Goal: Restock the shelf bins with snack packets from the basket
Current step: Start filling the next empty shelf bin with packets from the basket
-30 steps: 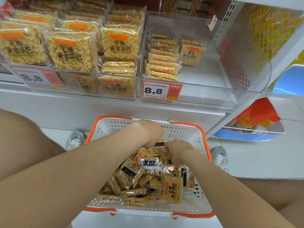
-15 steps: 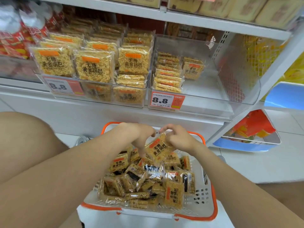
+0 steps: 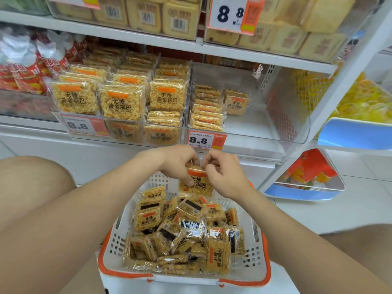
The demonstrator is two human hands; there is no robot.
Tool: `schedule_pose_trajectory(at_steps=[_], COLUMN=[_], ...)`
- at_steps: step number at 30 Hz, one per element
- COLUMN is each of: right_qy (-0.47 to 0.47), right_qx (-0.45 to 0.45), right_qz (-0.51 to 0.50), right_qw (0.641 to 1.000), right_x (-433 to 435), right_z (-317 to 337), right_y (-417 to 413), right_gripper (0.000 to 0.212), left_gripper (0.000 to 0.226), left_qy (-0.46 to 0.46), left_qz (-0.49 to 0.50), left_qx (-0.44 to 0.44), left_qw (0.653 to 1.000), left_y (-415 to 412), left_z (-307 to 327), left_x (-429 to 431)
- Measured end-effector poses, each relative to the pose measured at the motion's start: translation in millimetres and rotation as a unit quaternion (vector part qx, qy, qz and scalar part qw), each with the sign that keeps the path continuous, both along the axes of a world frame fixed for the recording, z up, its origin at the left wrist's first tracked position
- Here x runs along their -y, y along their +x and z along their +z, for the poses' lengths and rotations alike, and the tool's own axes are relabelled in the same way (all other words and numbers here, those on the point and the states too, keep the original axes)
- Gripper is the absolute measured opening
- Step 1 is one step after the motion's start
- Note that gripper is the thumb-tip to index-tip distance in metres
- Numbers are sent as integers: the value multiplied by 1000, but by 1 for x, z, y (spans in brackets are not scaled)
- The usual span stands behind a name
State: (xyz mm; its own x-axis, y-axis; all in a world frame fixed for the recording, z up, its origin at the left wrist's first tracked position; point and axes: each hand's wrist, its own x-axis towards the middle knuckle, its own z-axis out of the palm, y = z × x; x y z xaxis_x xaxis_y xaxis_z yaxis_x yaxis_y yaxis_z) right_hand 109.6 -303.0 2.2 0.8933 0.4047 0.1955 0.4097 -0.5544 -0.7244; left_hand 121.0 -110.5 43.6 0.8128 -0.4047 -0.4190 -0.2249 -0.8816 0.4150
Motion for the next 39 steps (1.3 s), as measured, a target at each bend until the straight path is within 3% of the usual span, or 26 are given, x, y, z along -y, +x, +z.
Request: schedule_pose_trajectory(at_steps=[5, 9, 13, 16, 19, 22, 27, 33, 39], right_qy=[30, 12, 9, 16, -31, -136, -324, -297, -285], right_qx=[53, 132, 223, 218, 152, 92, 11, -51, -51], right_qz=[-5, -43, -144, -248, -276, -251, -234, -223, -239], right_qw=[998, 990, 964, 944, 948, 954, 917, 927, 927], right_x=[9, 13, 20, 24, 34, 45, 45, 46, 42], right_z=[22, 47, 74, 98, 113, 116, 114, 91, 78], right_y=[-3, 5, 26, 44, 75, 111, 152, 189, 207], right_gripper=[29, 37, 33, 25, 27, 35, 34, 34, 44], left_gripper=[32, 37, 47, 54, 52, 45, 37, 50, 74], left_qy=[-191, -263, -345, -294, -205, -143, -49, 18, 72], left_qz=[70, 107, 144, 162, 148, 109, 62, 37, 64], left_qx=[27, 127, 239, 332, 355, 362, 350, 349, 268], left_qw=[979, 951, 896, 881, 900, 915, 933, 936, 959], left_y=[-4, -5, -4, 3, 11, 21, 41, 69, 89], left_z=[26, 34, 43, 45, 43, 41, 35, 26, 25], left_x=[-2, 1, 13, 20, 25, 34, 50, 57, 63])
